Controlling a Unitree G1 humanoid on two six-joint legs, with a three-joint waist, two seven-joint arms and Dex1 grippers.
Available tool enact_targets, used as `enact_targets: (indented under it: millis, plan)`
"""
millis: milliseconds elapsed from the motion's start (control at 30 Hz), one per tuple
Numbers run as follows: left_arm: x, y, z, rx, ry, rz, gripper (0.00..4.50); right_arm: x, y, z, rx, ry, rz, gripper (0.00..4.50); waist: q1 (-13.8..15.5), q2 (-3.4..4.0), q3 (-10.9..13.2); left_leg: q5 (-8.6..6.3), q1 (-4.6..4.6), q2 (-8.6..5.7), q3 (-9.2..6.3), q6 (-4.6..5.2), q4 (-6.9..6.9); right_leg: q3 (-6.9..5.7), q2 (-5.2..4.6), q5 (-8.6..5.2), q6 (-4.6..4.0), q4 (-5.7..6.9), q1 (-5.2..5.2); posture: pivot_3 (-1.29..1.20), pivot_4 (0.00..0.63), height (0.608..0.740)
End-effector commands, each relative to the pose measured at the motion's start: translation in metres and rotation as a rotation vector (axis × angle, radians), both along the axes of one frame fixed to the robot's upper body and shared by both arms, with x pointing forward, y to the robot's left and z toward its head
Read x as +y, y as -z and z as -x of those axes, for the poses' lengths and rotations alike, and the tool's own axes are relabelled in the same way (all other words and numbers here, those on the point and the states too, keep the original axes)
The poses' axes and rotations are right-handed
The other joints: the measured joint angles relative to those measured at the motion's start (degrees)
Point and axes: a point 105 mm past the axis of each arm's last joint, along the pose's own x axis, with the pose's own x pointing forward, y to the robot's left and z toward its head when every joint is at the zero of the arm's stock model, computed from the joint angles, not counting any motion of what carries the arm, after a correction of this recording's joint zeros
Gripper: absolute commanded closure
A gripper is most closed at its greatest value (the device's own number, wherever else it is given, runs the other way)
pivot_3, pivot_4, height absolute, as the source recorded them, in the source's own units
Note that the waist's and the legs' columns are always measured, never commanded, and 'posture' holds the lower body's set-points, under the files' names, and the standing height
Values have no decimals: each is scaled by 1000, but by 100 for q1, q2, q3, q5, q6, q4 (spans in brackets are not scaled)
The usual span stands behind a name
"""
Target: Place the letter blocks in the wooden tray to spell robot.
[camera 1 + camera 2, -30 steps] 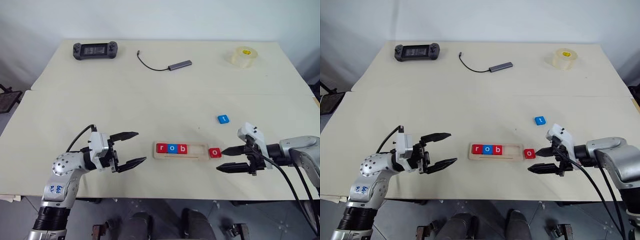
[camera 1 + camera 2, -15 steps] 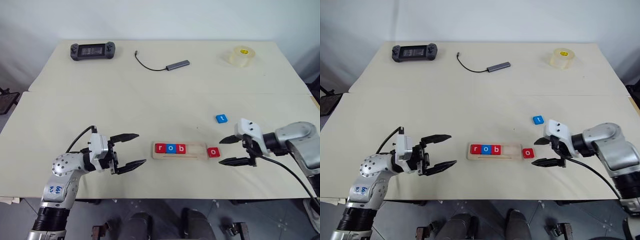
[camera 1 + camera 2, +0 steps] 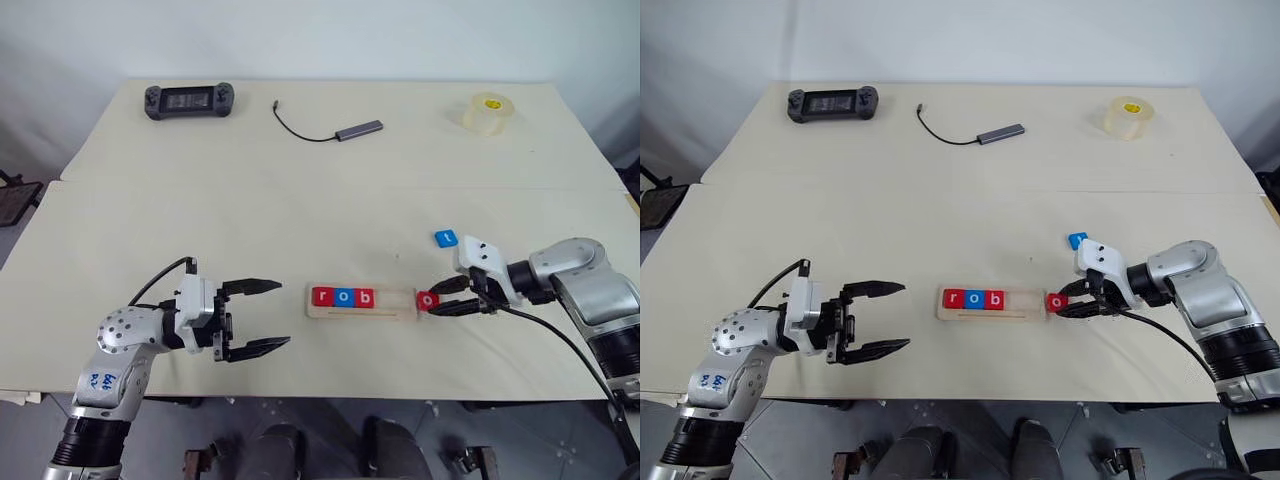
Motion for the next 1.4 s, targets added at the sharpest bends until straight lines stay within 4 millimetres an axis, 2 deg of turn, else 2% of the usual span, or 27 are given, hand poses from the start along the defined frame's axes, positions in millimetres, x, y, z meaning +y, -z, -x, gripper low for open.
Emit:
enact_targets:
  millis: [33,200,333,533,700,933,1033,1233,1400]
  plan:
    - [2,-8,0,-42,-15,19,0,-6,-19,1,-63,1,12,2641,0,0,0,0,0,0,0,0,0,0,0,0,0,0,0,0,150,740]
    - [2,-8,-3,-49,-27,22,0,-5,-39,8,-98,-46,36,2641,1,2,1,0,-2,0,1,0,0,0,0,0,0,-1,-2,0,150,740]
    - [2,-8,-4,-50,-31,24,0,20,-54,14,-108,-105,-14,2641,-4,1,1,0,-2,1,0,-1,-1,0,0,0,0,-5,-2,0,150,740]
    - [-1,-8,-5,-50,-36,31,0,57,-39,12,-109,-139,-28,2641,-20,1,1,-2,-2,6,0,-4,-2,1,2,0,-1,-1,-5,0,150,740]
    - [0,-7,-3,-47,-49,32,0,65,-26,2,-136,-113,4,2641,12,1,1,-1,-7,-4,-2,-2,-2,0,-2,0,0,7,-6,0,150,740]
    - [1,-6,0,-28,-56,36,0,77,-25,0,-146,-121,-22,2641,-10,1,1,-1,-7,-2,-2,-2,-4,-1,2,0,0,7,-8,0,150,740]
    - [0,-7,-1,-32,-60,39,0,78,-25,0,-142,-123,-25,1986,-10,1,1,-1,-7,-2,-1,-2,-4,0,2,0,0,8,-8,0,150,740]
    - [0,-7,-1,-34,-65,39,0,71,-35,5,-140,-127,-41,9,-1,2,1,-1,-7,-3,-2,-2,-4,0,2,0,0,8,-8,0,150,740]
    - [-1,-7,-2,-34,-65,40,0,61,-40,0,-171,-90,-44,9,-6,1,1,-1,-7,-3,-1,-2,-5,0,2,0,0,7,-8,0,150,740]
